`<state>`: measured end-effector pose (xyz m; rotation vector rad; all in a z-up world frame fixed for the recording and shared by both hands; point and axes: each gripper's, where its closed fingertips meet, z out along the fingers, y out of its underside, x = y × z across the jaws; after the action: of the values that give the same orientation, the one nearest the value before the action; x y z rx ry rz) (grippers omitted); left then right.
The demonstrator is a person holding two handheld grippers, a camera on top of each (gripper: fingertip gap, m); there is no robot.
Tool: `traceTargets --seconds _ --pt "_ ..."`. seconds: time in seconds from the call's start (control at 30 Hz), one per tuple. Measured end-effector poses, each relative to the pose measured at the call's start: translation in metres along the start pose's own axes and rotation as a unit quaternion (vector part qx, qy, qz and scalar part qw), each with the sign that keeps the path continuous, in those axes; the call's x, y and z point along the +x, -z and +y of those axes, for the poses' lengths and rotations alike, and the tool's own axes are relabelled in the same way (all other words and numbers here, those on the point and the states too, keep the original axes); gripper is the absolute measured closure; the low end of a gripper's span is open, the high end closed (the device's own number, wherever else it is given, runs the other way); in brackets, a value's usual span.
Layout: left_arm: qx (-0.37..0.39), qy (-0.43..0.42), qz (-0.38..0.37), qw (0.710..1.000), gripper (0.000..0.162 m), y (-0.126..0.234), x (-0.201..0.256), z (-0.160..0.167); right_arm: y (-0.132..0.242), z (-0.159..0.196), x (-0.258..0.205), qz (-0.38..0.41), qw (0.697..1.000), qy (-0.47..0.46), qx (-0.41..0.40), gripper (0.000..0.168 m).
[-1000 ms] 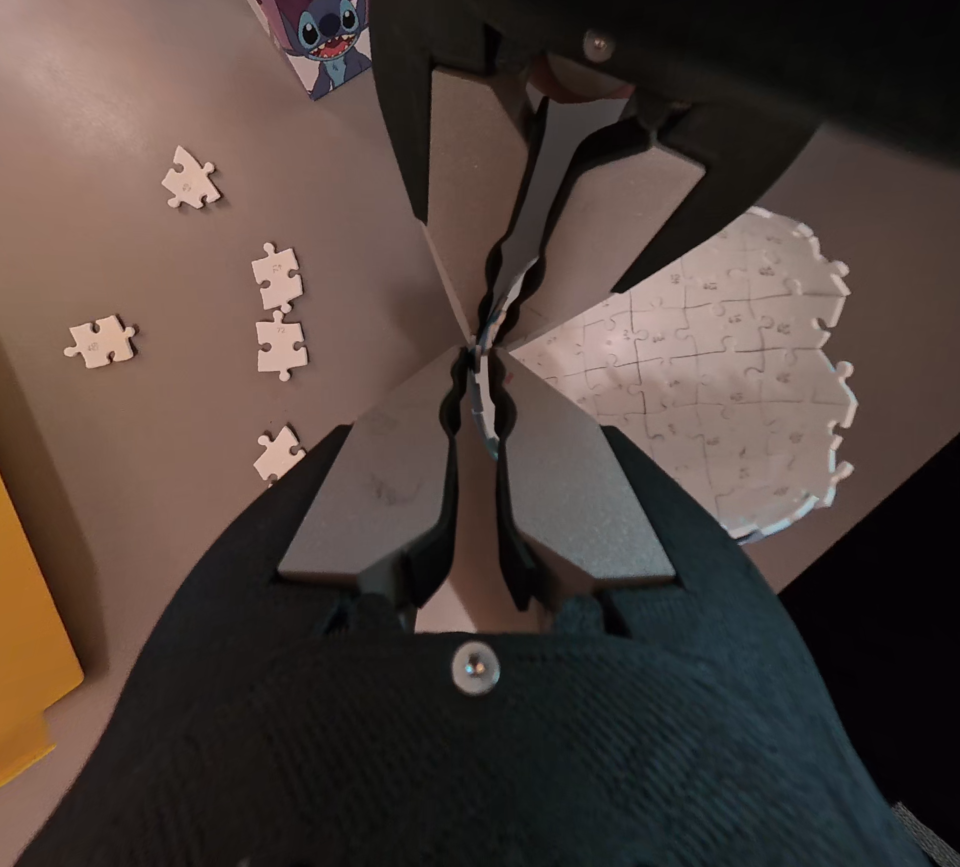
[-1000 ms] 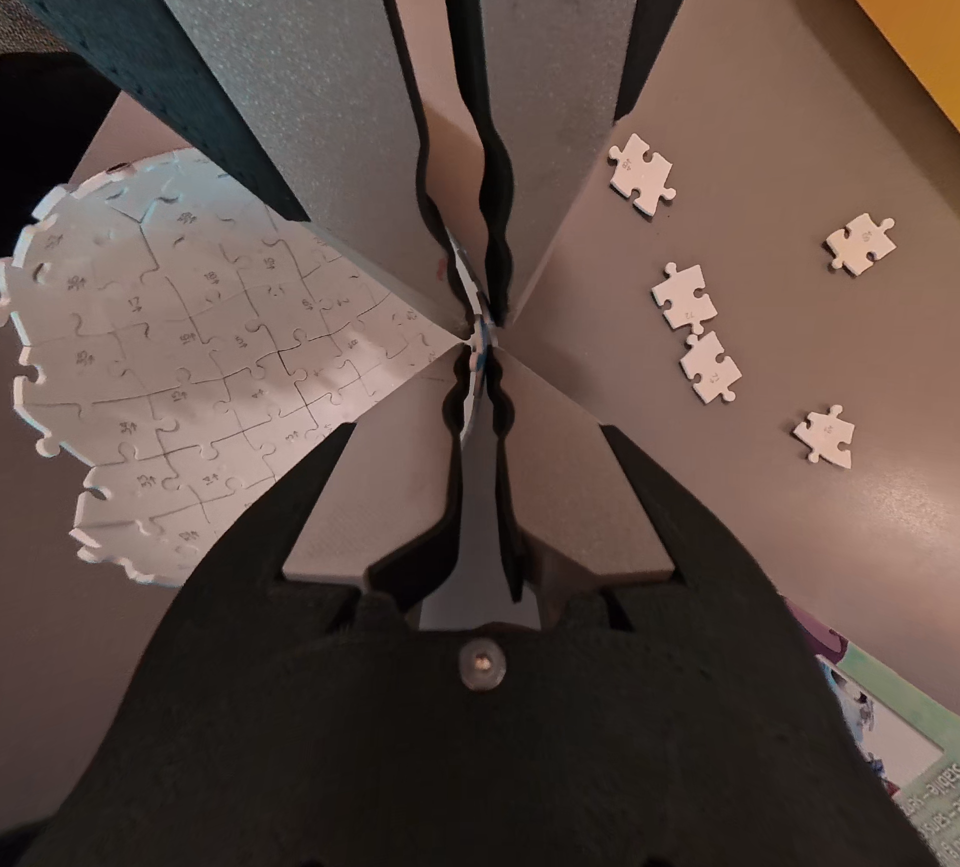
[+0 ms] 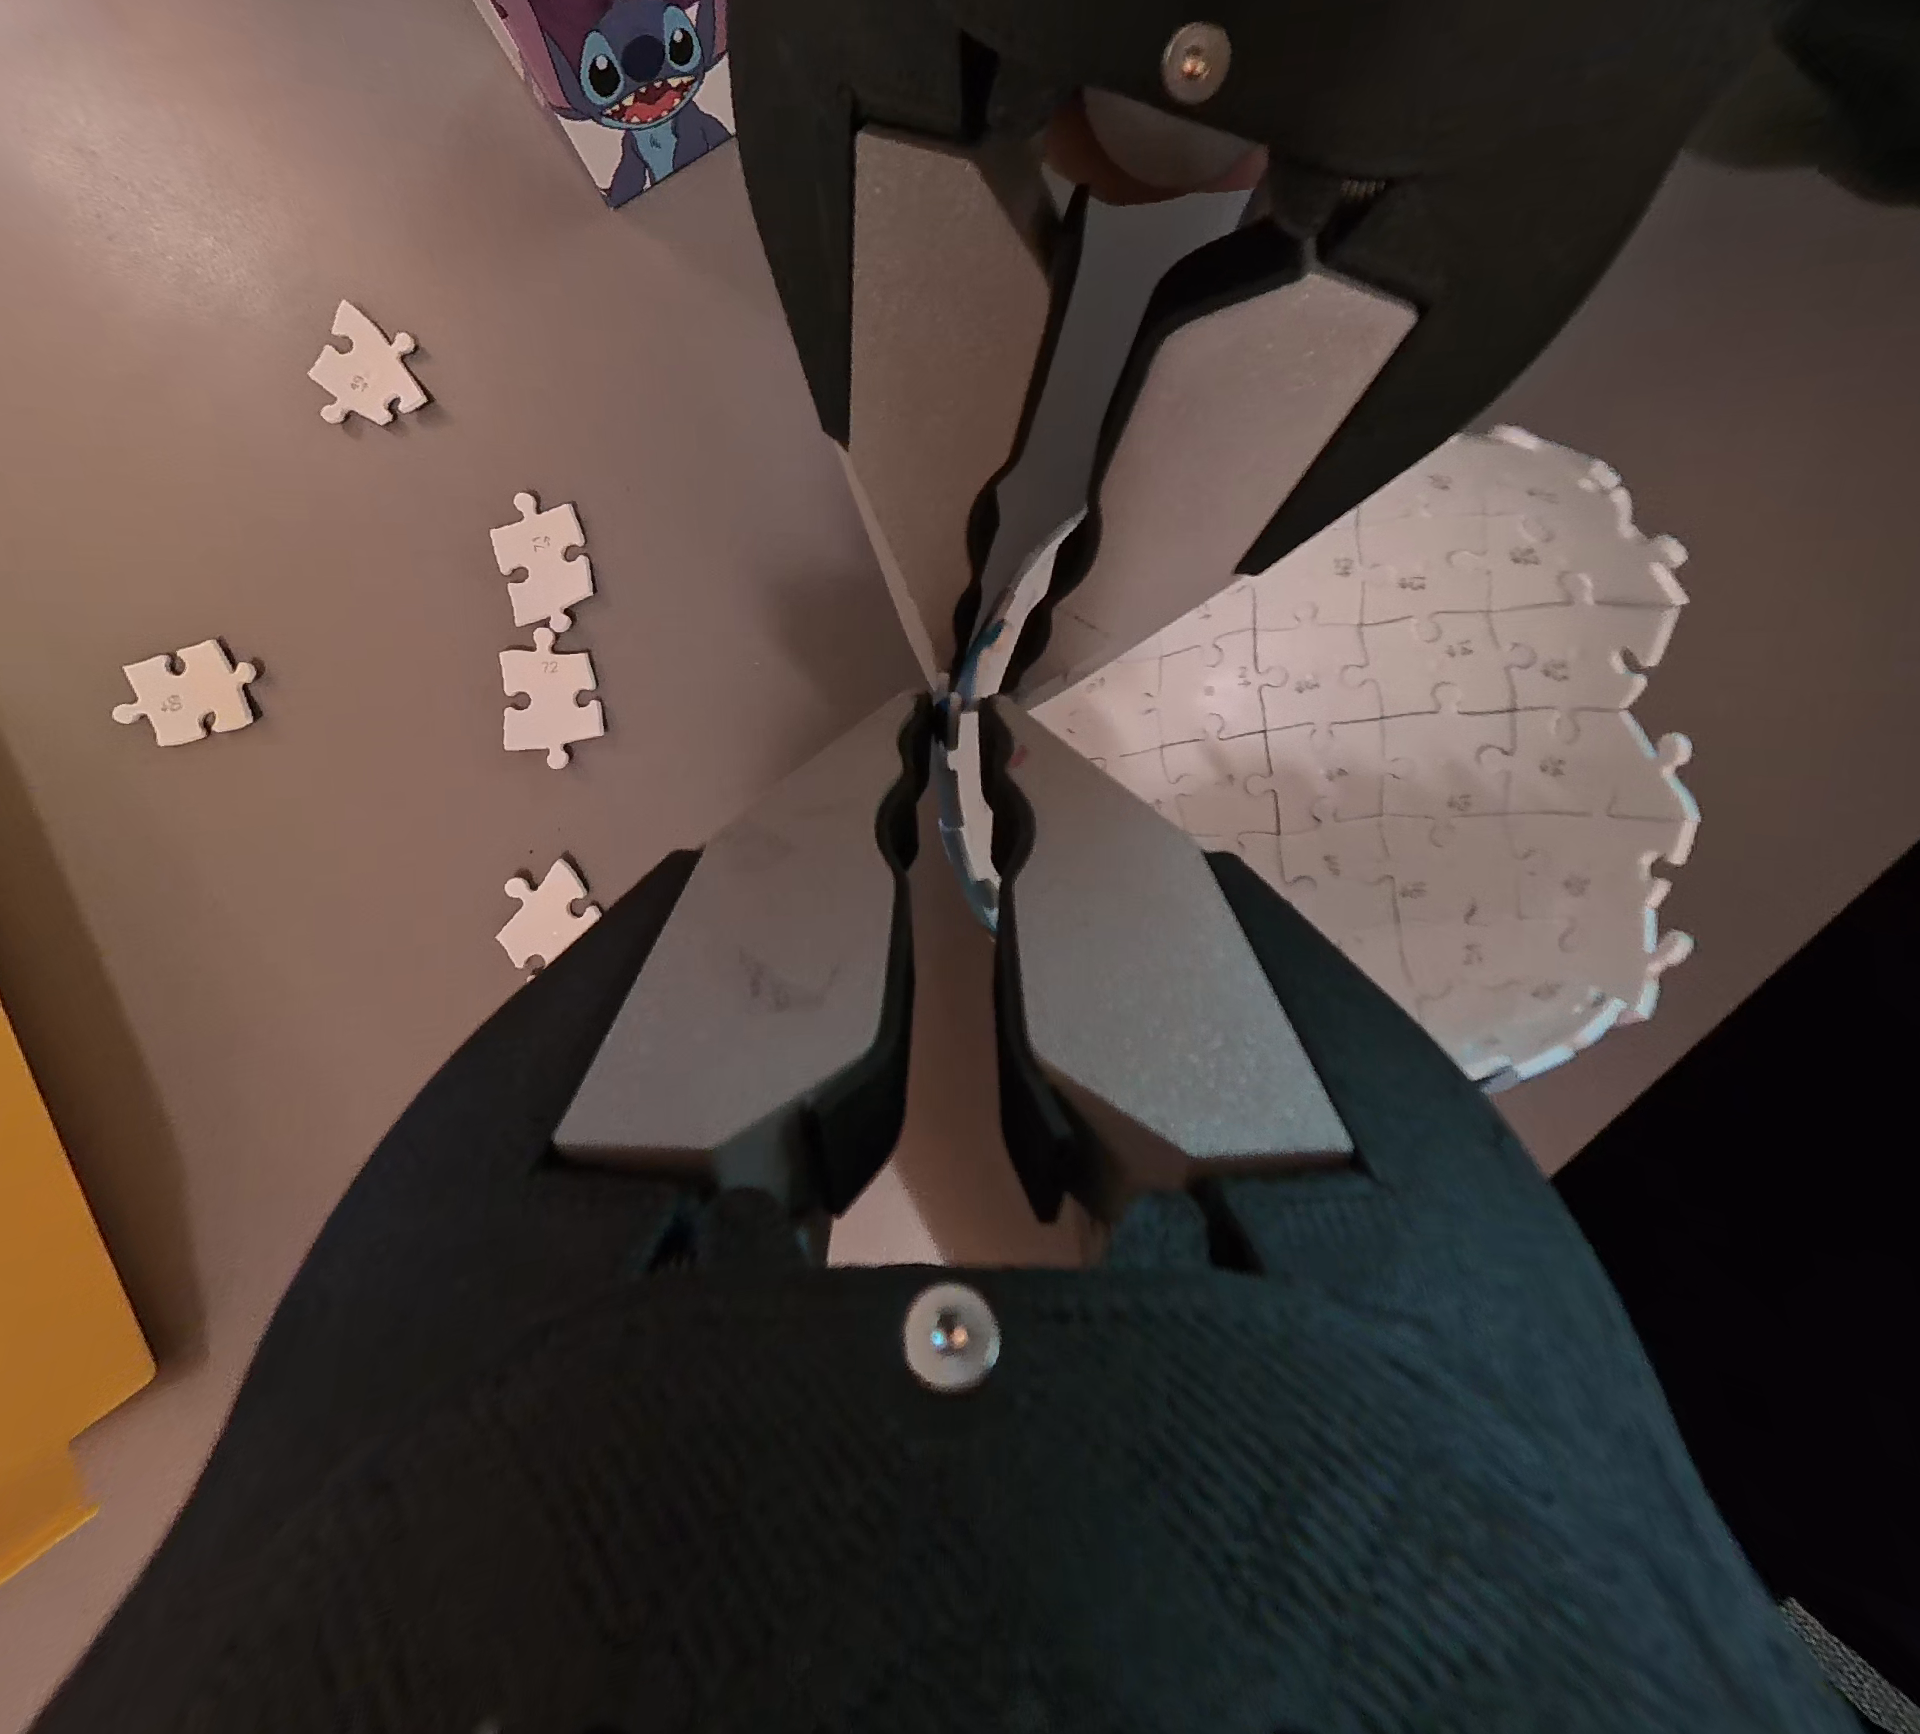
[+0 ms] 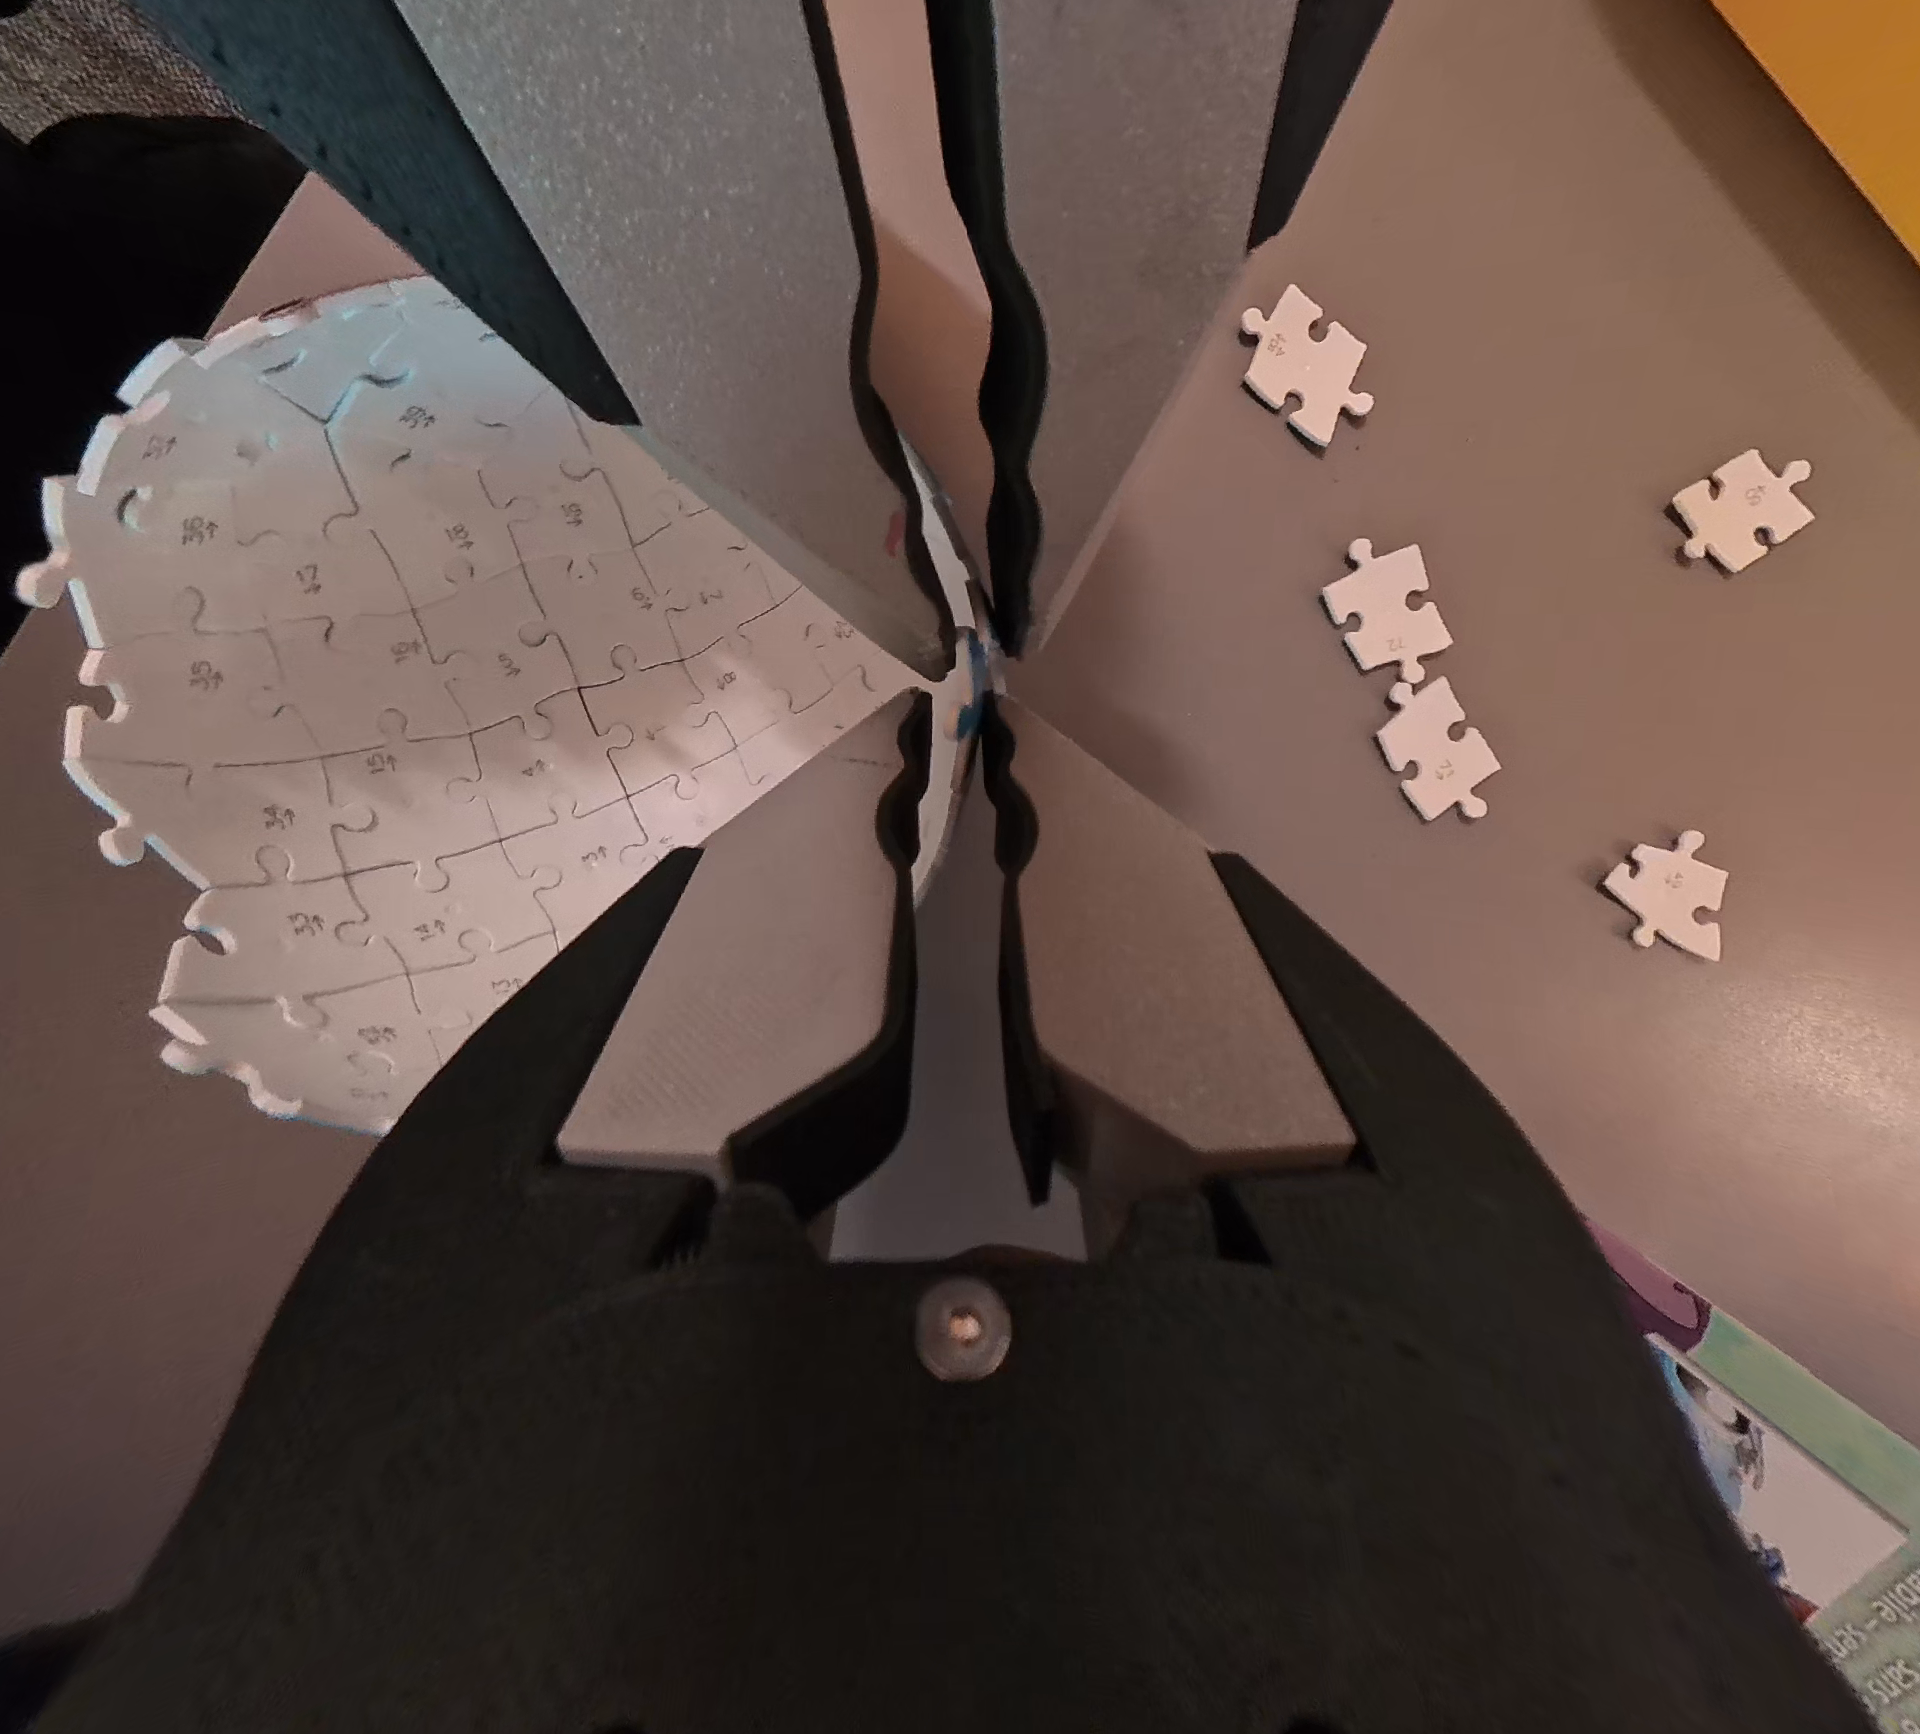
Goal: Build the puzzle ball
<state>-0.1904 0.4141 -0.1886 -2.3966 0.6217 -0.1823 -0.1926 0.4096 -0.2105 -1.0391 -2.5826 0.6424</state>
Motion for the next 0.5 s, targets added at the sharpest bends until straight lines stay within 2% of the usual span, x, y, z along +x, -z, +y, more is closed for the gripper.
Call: traceTargets --seconds 0.33,0.5 --pt "-0.002 0.009 0.010 1.000 0.158 -0.0009 0.0009 0.0052 0.0017 0.0003 -0.0028 -0.010 1.000 -0.002 0.006 0.162" --pt "0.028 0.017 0.024 0.999 0.159 -0.0013 0.0024 0.0043 0.0041 0.0002 -0.0050 -0.022 0.999 -0.012 0.021 0.162"
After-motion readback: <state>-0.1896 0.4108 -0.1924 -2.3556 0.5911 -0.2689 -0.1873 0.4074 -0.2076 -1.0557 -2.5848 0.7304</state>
